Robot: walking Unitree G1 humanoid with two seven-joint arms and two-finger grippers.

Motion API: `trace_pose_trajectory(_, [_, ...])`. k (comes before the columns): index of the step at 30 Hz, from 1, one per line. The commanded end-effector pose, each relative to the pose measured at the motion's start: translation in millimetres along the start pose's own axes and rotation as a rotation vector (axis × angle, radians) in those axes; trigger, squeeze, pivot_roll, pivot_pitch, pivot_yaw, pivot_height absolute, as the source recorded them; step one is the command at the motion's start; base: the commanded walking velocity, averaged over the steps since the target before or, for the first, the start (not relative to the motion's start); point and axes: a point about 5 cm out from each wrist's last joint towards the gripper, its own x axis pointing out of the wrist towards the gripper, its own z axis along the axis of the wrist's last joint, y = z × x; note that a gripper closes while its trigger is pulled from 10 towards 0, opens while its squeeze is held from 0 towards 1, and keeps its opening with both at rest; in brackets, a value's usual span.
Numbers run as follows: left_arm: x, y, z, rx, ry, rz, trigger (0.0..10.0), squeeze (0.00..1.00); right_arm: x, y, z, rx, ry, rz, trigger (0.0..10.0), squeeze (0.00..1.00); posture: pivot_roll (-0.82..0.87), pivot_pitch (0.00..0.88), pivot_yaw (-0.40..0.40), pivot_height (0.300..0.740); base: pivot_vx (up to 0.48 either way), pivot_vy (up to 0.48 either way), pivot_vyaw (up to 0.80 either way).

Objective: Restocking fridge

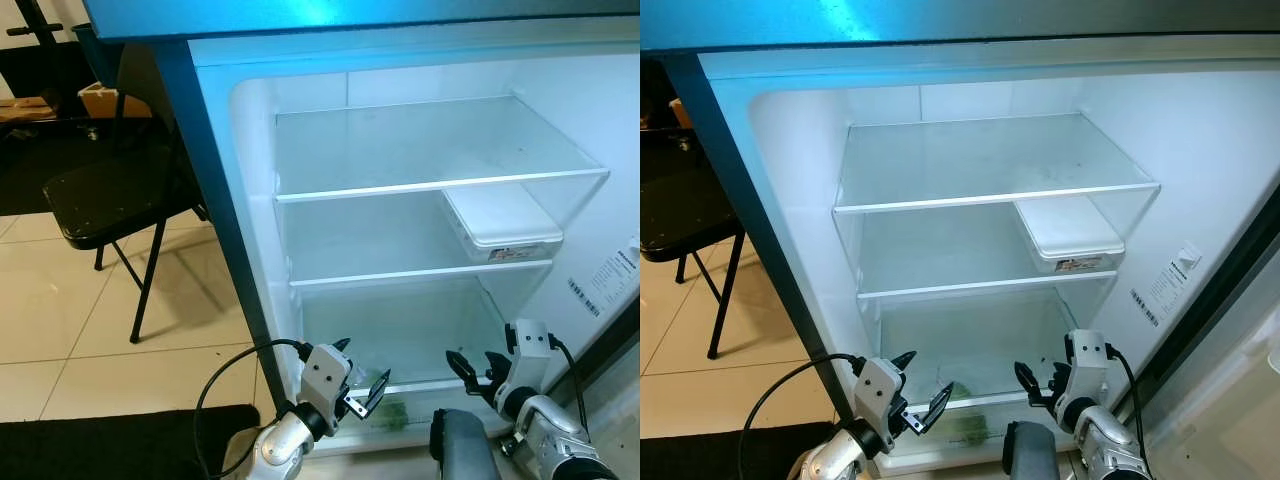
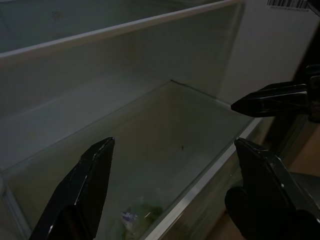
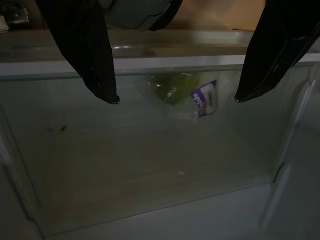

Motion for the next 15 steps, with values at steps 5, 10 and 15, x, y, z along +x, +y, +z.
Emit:
trace_pose_trajectory(5, [-4.4,0.4,-6.1,0.01,0.031,-0.012,10.0,0.0,-4.0,0.5,-9.9,0.037,0.007,0.002,10.0,0.0,0.0,0.0,-0.006,0.558,0.0,0.0,0.0])
trace_pose_trajectory(10, [-5.2,2.4,-6.7,0.011,0.037,-0.011,10.0,0.0,-5.2,-2.1,-14.1,0.026,0.032,-0.043,10.0,0.0,0.0,0.0,0.0,0.577,0.0,0.0,0.0])
trace_pose_trajectory(15, [-7.0,5.2,-8.5,0.01,0.05,-0.002,10.0,0.0,-9.0,-6.3,-22.2,0.027,0.067,-0.099,10.0,0.0,0.0,0.0,0.0,0.582,0.0,0.0,0.0])
